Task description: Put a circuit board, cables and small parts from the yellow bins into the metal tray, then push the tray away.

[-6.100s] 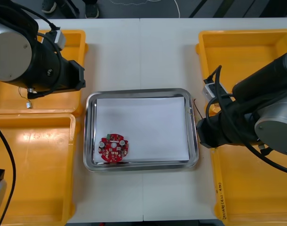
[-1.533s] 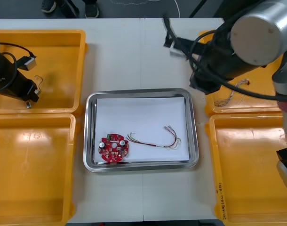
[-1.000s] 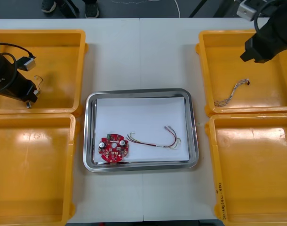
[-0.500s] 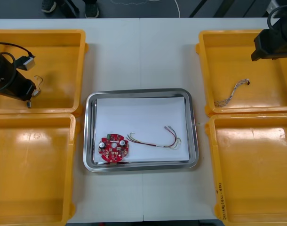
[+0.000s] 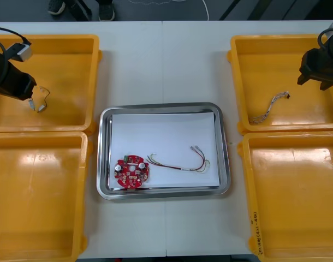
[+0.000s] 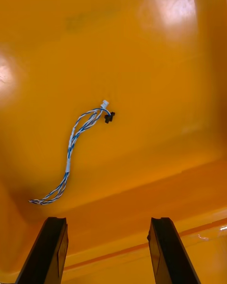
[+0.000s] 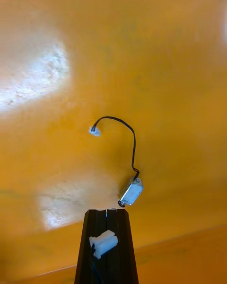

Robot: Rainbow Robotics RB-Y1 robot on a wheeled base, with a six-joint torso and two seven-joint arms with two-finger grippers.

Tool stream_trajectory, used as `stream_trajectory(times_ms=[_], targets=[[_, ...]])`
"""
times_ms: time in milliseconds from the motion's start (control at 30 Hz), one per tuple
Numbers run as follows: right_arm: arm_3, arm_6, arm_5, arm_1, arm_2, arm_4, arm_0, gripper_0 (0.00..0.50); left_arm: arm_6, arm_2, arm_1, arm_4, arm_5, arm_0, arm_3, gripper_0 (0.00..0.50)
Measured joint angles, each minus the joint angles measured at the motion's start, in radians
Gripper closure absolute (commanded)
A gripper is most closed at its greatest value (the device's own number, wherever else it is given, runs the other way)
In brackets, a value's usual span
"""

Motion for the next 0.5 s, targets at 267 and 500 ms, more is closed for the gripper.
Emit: stream_trajectory(times_ms=[267,500], targets=[[0.071,-0.046,-0.051,0.027,-0.011,0.018,0.0,0.001,0.0,0.073,0.0,-0.04,-0.024,0.0,-0.038,0.5],[0.122,-0.048,-0.145,0.061,-0.011,0.041,0.0,0.003,0.006,0.072,0.0,-0.063,-0.1,0.0,-0.038,0.5]])
